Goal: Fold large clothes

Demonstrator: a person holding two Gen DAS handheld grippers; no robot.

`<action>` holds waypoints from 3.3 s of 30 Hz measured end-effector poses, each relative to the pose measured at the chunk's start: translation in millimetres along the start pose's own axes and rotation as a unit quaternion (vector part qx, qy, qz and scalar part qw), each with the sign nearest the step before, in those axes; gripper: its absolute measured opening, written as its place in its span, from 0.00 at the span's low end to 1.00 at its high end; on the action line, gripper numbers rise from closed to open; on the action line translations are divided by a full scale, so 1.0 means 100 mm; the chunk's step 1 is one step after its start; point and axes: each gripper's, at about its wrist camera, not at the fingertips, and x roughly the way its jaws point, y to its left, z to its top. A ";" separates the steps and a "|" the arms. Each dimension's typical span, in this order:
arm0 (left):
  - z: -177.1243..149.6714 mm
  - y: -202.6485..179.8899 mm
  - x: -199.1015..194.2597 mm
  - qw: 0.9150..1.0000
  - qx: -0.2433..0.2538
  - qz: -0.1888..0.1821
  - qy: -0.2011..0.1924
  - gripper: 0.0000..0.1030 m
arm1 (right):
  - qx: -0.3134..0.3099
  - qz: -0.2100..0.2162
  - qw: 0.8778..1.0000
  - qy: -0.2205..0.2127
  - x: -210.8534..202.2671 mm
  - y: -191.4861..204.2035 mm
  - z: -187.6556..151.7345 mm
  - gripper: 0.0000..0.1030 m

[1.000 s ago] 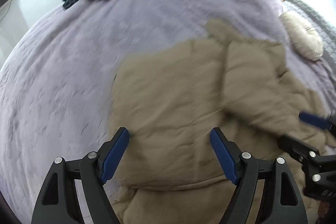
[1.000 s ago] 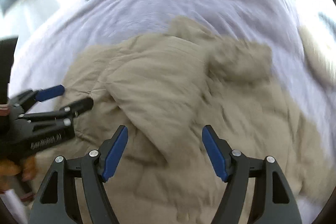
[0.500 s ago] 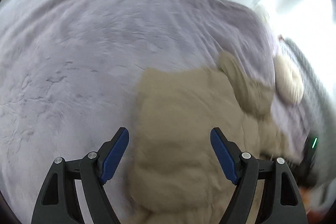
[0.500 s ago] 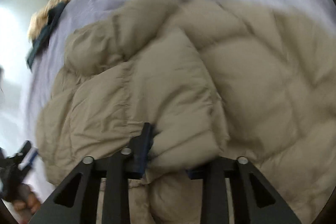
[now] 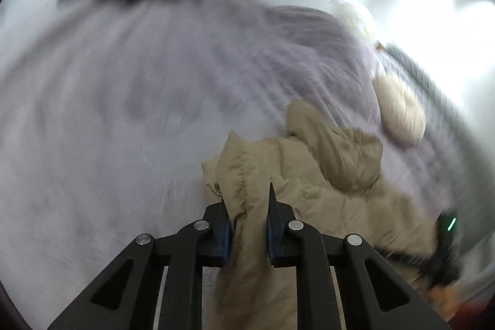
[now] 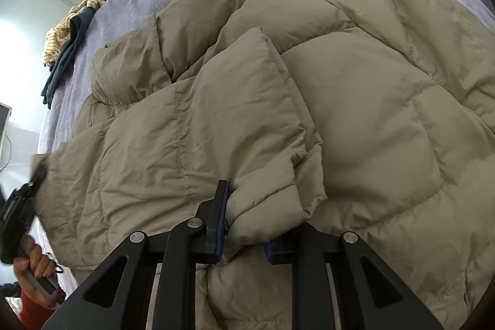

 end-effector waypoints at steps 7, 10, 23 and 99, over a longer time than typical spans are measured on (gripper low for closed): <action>-0.07 0.27 0.28 0.997 0.008 0.071 0.039 0.18 | -0.004 -0.006 1.000 -0.002 0.05 0.12 0.01 0.20; -0.09 0.47 0.33 0.995 -0.048 0.079 0.044 0.19 | -0.017 -0.007 1.000 0.001 0.06 0.18 0.03 0.20; -0.13 0.11 -0.33 0.994 0.007 0.099 0.038 0.19 | -0.015 -0.052 0.995 -0.084 -0.77 -0.12 0.13 0.28; -1.42 -2.97 0.44 0.962 0.108 0.076 0.239 0.99 | 0.401 0.103 0.897 -0.154 -1.90 -3.93 -0.41 1.00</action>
